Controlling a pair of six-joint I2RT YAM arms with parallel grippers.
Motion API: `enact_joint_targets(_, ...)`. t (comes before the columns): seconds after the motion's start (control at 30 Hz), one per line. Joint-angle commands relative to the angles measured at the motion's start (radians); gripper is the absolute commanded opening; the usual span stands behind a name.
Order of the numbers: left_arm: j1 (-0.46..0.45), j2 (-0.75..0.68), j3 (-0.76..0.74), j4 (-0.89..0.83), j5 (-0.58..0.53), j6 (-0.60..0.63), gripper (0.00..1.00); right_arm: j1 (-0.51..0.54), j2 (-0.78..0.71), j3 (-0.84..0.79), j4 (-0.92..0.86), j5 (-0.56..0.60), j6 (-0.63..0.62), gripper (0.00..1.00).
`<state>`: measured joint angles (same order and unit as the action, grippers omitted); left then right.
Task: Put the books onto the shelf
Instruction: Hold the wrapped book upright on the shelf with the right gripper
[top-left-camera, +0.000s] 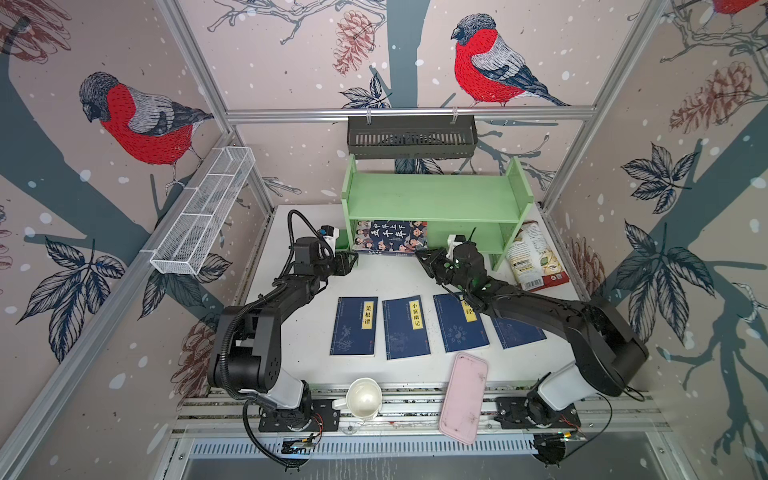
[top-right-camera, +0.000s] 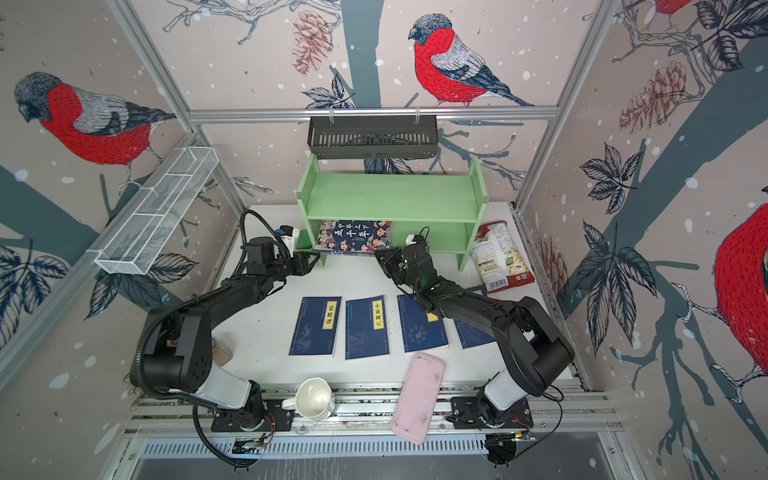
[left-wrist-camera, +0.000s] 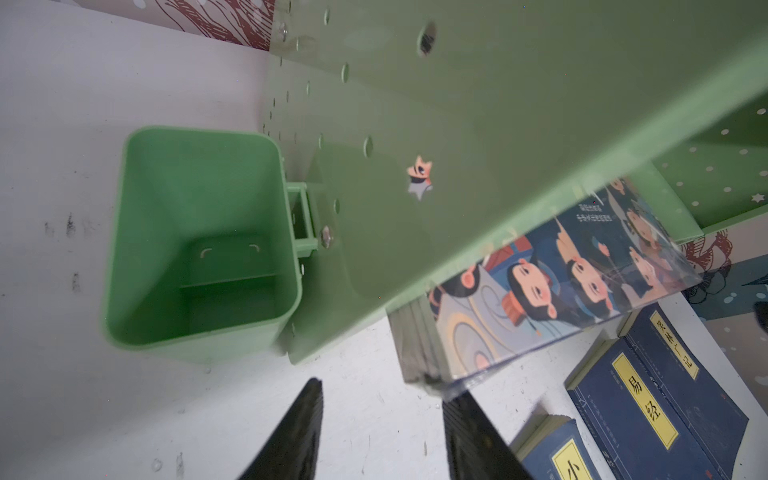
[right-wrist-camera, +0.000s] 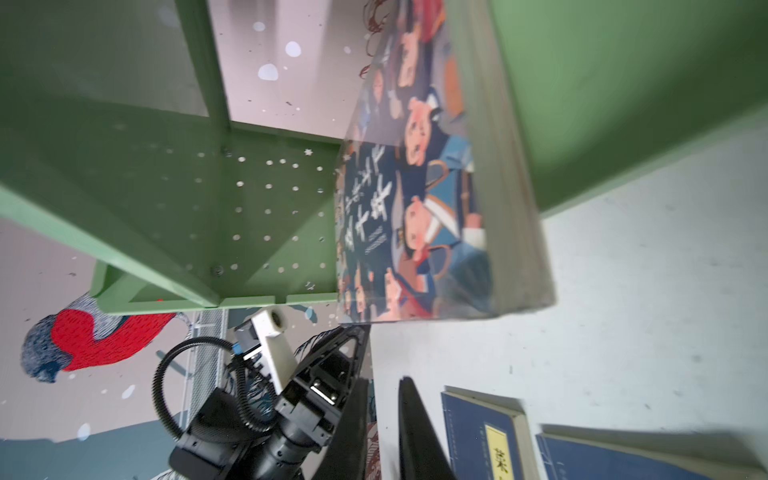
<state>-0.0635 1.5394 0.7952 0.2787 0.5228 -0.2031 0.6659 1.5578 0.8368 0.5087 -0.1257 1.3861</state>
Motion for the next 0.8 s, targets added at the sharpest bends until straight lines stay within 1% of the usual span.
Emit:
enact_joint_targets(0.0, -0.001, -0.002, 0.007, 0.038, 0.016, 0.001, 0.48, -0.004, 0.016, 0.002, 0.006, 0.006, -0.018, 0.16)
enact_joint_targets(0.2, -0.001, 0.004, 0.005, 0.043, 0.024, -0.004, 0.48, -0.019, 0.084, 0.04, 0.028, -0.032, -0.01, 0.15)
enact_joint_targets(0.33, -0.001, 0.006, 0.007, 0.048, 0.022, -0.006, 0.48, -0.028, 0.121, 0.047, 0.074, -0.049, 0.012, 0.15)
enact_joint_targets(0.77, -0.001, 0.023, 0.042, 0.051, 0.004, -0.015, 0.48, -0.042, 0.16, 0.088, 0.086, -0.064, 0.014, 0.15)
